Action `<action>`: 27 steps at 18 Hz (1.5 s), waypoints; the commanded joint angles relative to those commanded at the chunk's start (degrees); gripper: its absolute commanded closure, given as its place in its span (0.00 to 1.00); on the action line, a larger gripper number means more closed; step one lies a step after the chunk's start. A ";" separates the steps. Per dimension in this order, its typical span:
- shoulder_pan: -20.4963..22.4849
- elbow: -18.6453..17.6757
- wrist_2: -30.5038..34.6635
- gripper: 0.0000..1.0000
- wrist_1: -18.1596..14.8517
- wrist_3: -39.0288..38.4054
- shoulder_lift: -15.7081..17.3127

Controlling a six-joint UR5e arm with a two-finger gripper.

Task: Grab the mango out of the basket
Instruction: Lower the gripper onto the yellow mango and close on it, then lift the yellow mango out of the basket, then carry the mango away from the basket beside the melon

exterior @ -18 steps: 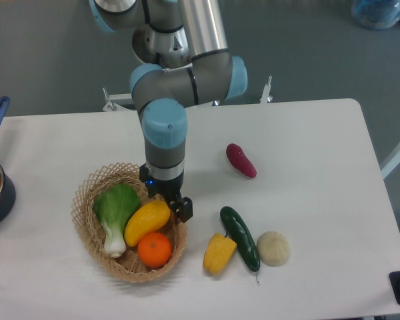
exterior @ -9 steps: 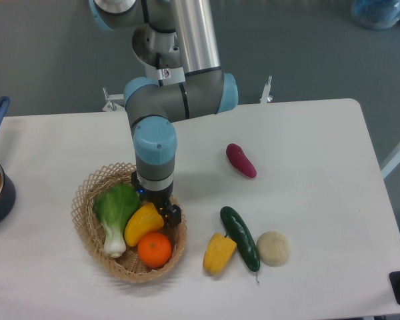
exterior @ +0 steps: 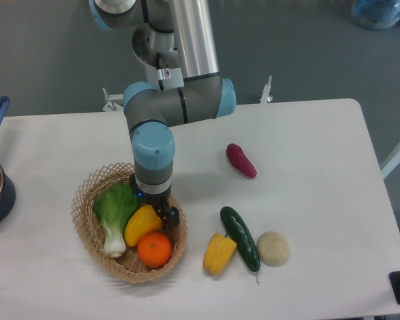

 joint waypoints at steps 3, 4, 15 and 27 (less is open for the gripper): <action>0.00 0.09 0.00 0.71 0.00 0.09 0.26; 0.17 0.09 0.00 0.71 0.00 0.26 0.44; 10.01 5.00 -14.04 0.71 0.18 0.70 9.49; 22.76 18.89 -24.70 0.71 0.09 -0.97 4.75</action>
